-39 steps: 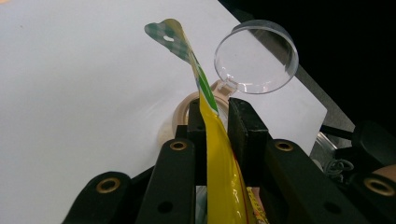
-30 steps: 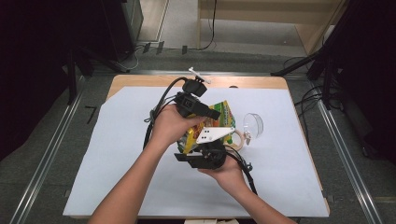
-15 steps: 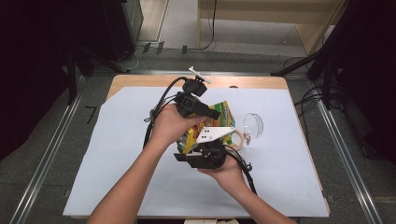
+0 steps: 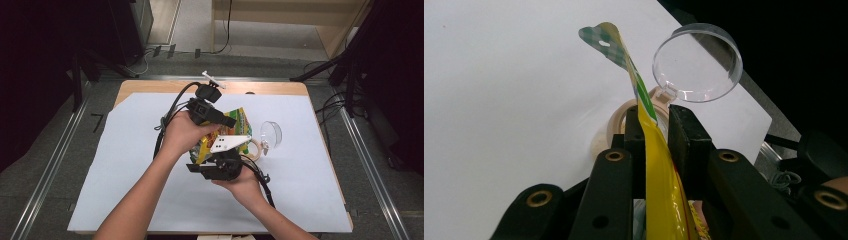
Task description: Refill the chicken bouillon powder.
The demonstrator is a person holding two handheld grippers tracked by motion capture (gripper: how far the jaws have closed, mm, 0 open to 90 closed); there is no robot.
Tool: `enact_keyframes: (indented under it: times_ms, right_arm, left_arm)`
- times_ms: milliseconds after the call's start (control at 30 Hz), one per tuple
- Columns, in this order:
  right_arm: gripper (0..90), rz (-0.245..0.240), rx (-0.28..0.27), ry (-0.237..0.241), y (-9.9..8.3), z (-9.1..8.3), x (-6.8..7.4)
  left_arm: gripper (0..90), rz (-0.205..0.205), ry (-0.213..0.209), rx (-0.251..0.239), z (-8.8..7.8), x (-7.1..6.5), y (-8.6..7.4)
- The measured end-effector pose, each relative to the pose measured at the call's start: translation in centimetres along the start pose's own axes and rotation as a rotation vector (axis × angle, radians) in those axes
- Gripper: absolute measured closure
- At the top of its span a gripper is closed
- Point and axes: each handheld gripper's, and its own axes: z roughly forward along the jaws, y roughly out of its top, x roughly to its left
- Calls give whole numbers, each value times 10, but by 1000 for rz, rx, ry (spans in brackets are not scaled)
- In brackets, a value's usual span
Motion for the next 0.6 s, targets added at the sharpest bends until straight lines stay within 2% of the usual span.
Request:
enact_keyframes:
  times_ms: [167, 600]
  right_arm:
    - [705, 24, 7, 14, 0, 0, 0]
    - [705, 22, 10, 9, 0, 0, -1]
  left_arm:
    - [793, -7, 2, 5, 0, 0, 0]
    - [794, -5, 3, 2, 2, 1, 1]
